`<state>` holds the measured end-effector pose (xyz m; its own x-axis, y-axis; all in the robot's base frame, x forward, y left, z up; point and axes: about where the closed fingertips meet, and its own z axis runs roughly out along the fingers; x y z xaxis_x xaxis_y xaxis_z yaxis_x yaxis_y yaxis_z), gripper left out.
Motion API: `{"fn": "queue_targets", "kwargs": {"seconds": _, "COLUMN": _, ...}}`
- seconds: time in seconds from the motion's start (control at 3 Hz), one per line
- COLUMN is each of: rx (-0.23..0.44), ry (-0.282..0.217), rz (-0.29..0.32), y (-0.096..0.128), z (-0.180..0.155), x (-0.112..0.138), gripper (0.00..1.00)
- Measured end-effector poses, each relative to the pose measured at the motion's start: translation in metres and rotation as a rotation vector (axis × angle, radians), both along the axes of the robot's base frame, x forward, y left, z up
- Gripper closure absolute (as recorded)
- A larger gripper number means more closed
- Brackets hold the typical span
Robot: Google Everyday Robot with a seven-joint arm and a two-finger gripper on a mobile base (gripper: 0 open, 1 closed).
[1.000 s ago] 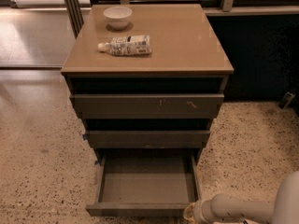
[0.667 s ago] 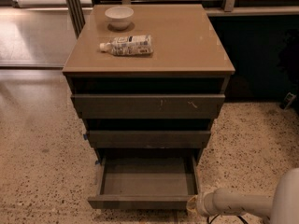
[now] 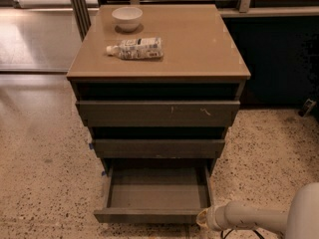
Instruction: Close bottom drawer
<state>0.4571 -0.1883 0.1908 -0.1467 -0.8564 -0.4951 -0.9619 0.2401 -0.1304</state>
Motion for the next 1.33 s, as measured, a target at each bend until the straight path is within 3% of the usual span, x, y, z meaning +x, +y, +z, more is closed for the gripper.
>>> {"fn": "queue_targets", "kwargs": {"seconds": 0.67, "rx": -0.014, "ry": -0.096, "rz": 0.020, "y": -0.009, "z": -0.007, "x": 0.035, "gripper": 1.00}}
{"fn": "queue_targets", "kwargs": {"seconds": 1.0, "rx": 0.023, "ry": -0.137, "rz": 0.083, "y": 0.004, "z": -0.012, "x": 0.062, "gripper": 1.00}}
{"fn": "queue_targets", "kwargs": {"seconds": 1.33, "rx": 0.024, "ry": -0.138, "rz": 0.083, "y": 0.004, "z": -0.012, "x": 0.062, "gripper": 1.00}}
